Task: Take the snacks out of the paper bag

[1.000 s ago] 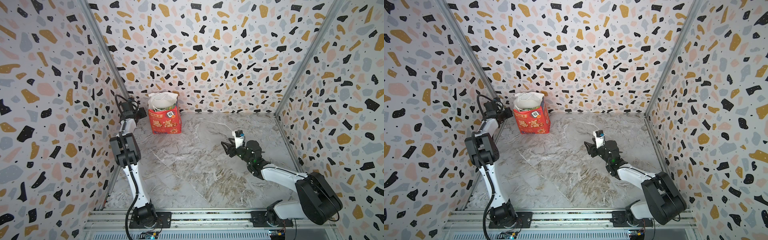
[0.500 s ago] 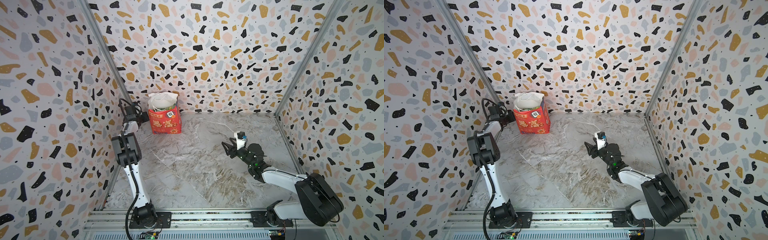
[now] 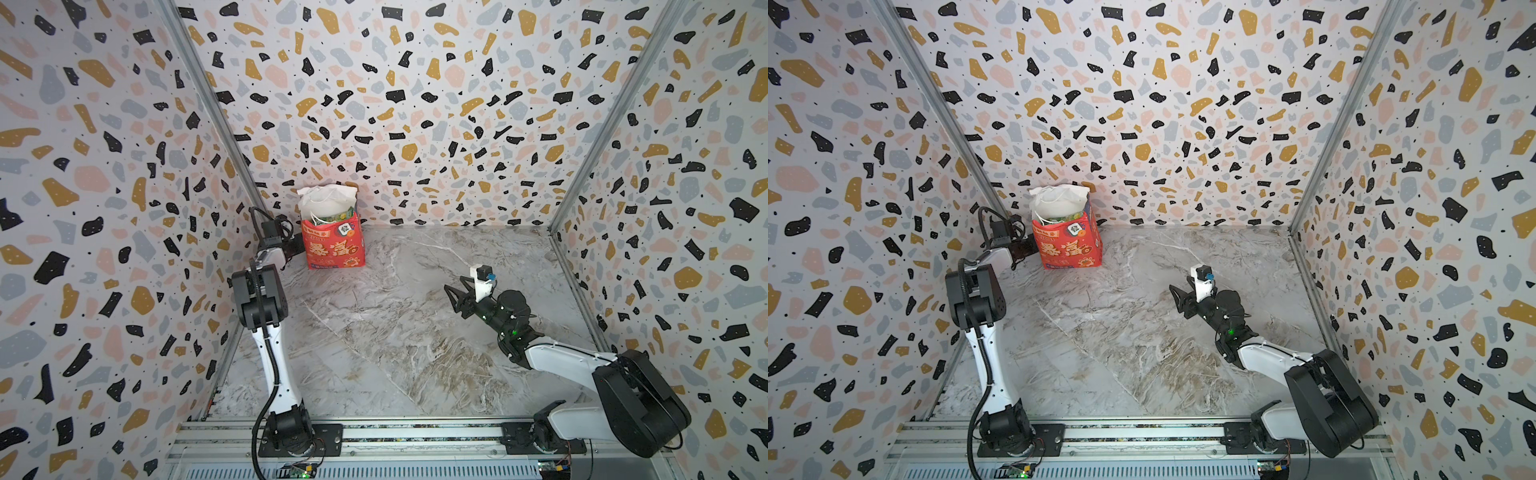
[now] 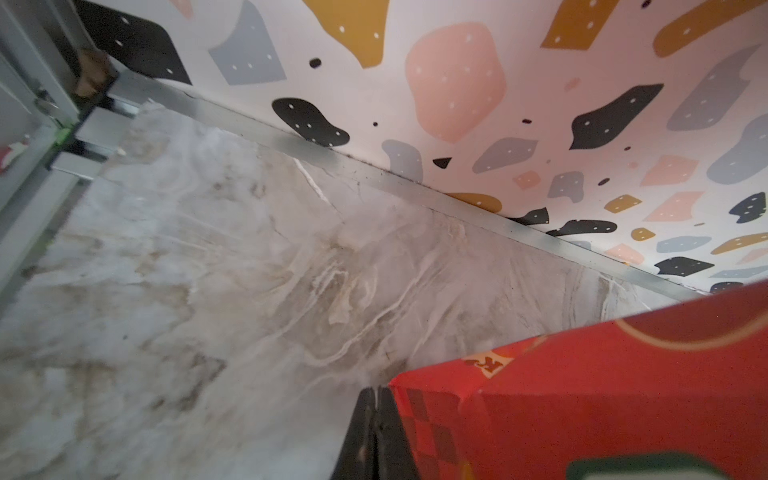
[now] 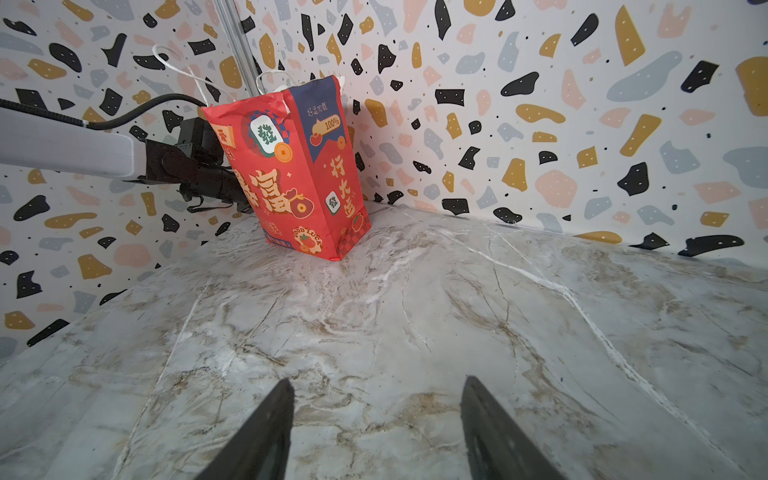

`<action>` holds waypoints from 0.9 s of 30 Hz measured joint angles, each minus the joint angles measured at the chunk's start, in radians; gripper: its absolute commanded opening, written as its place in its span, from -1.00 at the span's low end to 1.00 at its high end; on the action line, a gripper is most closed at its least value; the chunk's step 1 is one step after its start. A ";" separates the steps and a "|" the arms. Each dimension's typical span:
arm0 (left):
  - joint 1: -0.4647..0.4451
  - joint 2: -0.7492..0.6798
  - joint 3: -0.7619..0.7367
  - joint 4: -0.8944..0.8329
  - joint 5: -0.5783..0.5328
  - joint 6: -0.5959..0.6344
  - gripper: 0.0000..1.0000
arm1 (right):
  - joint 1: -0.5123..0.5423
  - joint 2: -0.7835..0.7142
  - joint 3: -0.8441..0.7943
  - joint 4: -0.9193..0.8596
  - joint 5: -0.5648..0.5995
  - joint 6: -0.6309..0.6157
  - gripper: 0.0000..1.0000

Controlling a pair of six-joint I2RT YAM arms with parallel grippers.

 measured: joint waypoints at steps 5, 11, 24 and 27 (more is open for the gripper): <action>-0.031 0.000 -0.005 0.000 0.013 0.002 -1.00 | 0.000 -0.026 -0.007 0.011 0.032 0.000 0.33; -0.084 -0.004 -0.018 0.001 0.021 0.006 -1.00 | 0.000 -0.005 0.022 0.011 0.050 0.003 0.34; -0.137 0.053 0.126 -0.012 -0.054 -0.041 -1.00 | -0.017 0.031 0.116 -0.001 0.071 0.010 0.35; -0.135 0.123 0.251 -0.012 -0.056 -0.075 -1.00 | -0.020 0.031 0.116 0.003 0.074 0.011 0.35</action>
